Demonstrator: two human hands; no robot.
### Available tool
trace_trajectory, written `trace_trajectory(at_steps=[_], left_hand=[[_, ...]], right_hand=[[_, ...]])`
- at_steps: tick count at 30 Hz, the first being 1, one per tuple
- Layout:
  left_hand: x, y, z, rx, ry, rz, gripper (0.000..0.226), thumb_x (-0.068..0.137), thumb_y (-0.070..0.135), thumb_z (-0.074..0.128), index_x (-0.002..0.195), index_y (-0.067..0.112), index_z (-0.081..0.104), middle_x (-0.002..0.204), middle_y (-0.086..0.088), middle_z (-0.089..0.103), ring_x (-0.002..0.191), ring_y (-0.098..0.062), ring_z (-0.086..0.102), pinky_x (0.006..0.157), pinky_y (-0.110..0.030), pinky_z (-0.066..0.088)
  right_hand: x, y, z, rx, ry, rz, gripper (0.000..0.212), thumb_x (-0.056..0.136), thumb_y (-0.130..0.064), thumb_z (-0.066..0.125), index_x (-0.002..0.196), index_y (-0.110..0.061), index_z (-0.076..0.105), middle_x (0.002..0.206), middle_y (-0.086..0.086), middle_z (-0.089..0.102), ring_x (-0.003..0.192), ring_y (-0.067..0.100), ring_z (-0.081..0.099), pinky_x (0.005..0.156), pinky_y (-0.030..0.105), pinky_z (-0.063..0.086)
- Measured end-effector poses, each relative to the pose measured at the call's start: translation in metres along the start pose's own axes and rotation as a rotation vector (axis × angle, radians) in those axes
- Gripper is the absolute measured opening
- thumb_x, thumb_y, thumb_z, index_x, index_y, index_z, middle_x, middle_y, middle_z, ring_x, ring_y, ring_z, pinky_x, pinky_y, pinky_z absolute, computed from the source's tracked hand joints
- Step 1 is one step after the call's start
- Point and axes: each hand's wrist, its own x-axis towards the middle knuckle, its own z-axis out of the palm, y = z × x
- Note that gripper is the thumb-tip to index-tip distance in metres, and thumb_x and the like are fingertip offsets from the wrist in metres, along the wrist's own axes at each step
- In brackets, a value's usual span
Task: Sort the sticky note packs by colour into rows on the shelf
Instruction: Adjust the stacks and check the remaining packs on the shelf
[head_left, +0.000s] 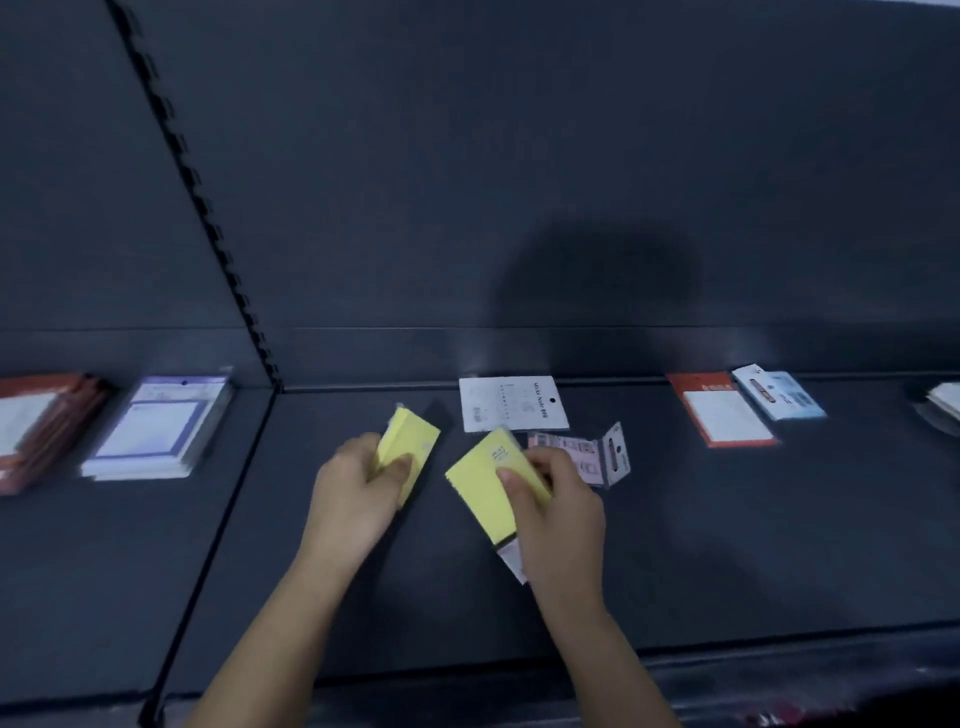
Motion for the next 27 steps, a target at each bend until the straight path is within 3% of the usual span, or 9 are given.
trace_trajectory(at_steps=[4,6,8,10,12,15,18,22,27], left_hand=[[-0.022,0.003,-0.019,-0.493,0.055,-0.156,0.008,0.091,0.015,0.058,0.090,0.012,0.065,0.087,-0.002,0.071,0.082,-0.018,0.065,0.074,-0.030,0.048],[-0.032,0.001,-0.033,-0.623,0.083,-0.221,0.010,0.090,0.013,0.059,0.096,0.009,0.064,0.093,-0.004,0.073,0.086,-0.020,0.066,0.080,-0.032,0.049],[-0.041,-0.006,-0.051,-0.702,0.122,-0.254,0.009,0.089,0.013,0.060,0.096,0.009,0.064,0.092,-0.005,0.073,0.082,-0.018,0.067,0.076,-0.029,0.050],[-0.051,-0.015,-0.073,-0.707,0.166,-0.261,0.009,0.088,0.015,0.060,0.095,0.010,0.064,0.086,-0.003,0.073,0.074,-0.013,0.066,0.066,-0.023,0.048],[-0.061,-0.027,-0.096,-0.712,0.218,-0.273,0.008,0.088,0.015,0.061,0.090,0.008,0.065,0.080,-0.003,0.073,0.069,-0.012,0.066,0.066,-0.024,0.046],[-0.076,-0.048,-0.136,-0.689,0.310,-0.274,0.011,0.087,0.017,0.062,0.080,0.009,0.063,0.069,0.000,0.070,0.060,-0.008,0.064,0.064,-0.025,0.045],[-0.090,-0.069,-0.179,-0.656,0.404,-0.262,0.017,0.086,0.020,0.064,0.077,0.006,0.061,0.067,-0.001,0.066,0.059,-0.009,0.061,0.059,-0.017,0.046],[-0.117,-0.102,-0.245,-0.620,0.523,-0.270,0.046,0.078,0.038,0.069,0.082,-0.006,0.057,0.073,-0.010,0.053,0.069,-0.020,0.049,0.068,-0.032,0.037],[-0.150,-0.149,-0.326,-0.643,0.721,-0.303,0.024,0.088,0.026,0.059,0.075,0.006,0.059,0.053,0.000,0.058,0.052,-0.015,0.053,0.055,-0.028,0.038]], right_hand=[[-0.003,-0.013,0.008,0.346,-0.080,0.135,0.011,0.082,-0.021,0.069,0.083,-0.025,0.059,0.079,-0.004,0.068,0.072,0.004,0.063,0.060,0.015,0.048],[-0.005,-0.022,0.017,0.454,-0.137,0.167,0.012,0.081,-0.020,0.071,0.083,-0.020,0.059,0.080,0.005,0.070,0.075,0.016,0.066,0.065,0.022,0.051],[-0.008,-0.034,0.029,0.545,-0.194,0.197,0.014,0.080,-0.018,0.071,0.083,-0.016,0.058,0.082,0.009,0.071,0.074,0.017,0.065,0.068,0.021,0.051],[-0.014,-0.049,0.042,0.625,-0.253,0.220,0.014,0.080,-0.013,0.071,0.083,-0.015,0.057,0.075,-0.001,0.072,0.071,0.006,0.065,0.062,0.011,0.048],[-0.025,-0.064,0.056,0.668,-0.324,0.227,0.014,0.081,-0.012,0.070,0.086,-0.016,0.057,0.072,-0.009,0.072,0.069,0.001,0.066,0.060,0.009,0.047],[-0.046,-0.087,0.083,0.687,-0.417,0.241,0.014,0.082,-0.014,0.069,0.093,-0.018,0.060,0.078,-0.009,0.074,0.073,0.005,0.068,0.061,0.013,0.048],[-0.070,-0.113,0.113,0.709,-0.489,0.260,0.015,0.085,-0.012,0.065,0.099,-0.017,0.064,0.083,-0.005,0.074,0.079,0.009,0.069,0.068,0.021,0.052],[-0.112,-0.152,0.166,0.721,-0.597,0.280,0.016,0.086,-0.012,0.063,0.101,-0.015,0.067,0.089,0.001,0.075,0.092,0.022,0.069,0.089,0.041,0.052],[-0.176,-0.205,0.235,0.784,-0.778,0.339,0.016,0.087,-0.010,0.061,0.102,-0.010,0.067,0.091,0.007,0.074,0.091,0.027,0.069,0.084,0.042,0.054]])
